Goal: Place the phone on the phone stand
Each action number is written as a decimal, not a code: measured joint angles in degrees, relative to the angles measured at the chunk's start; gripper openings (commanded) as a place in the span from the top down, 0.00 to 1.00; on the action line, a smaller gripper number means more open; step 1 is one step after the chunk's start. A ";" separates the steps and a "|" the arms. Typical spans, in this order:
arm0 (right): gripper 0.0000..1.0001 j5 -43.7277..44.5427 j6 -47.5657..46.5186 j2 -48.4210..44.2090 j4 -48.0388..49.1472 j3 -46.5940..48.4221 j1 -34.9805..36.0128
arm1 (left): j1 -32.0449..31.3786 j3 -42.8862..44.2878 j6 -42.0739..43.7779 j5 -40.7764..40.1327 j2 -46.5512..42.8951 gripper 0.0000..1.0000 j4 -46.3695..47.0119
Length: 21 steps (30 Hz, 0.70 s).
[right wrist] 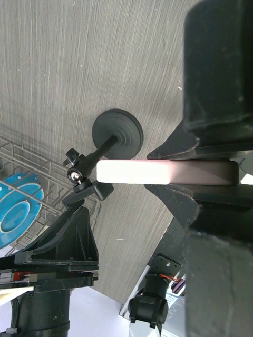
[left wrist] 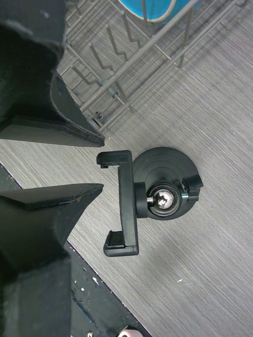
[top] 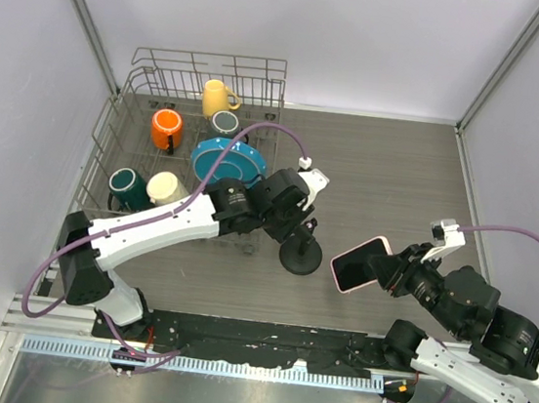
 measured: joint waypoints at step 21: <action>0.99 -0.50 -0.07 1.68 2.32 -0.76 0.00 | -2.19 -0.59 1.46 -5.16 1.29 0.71 1.90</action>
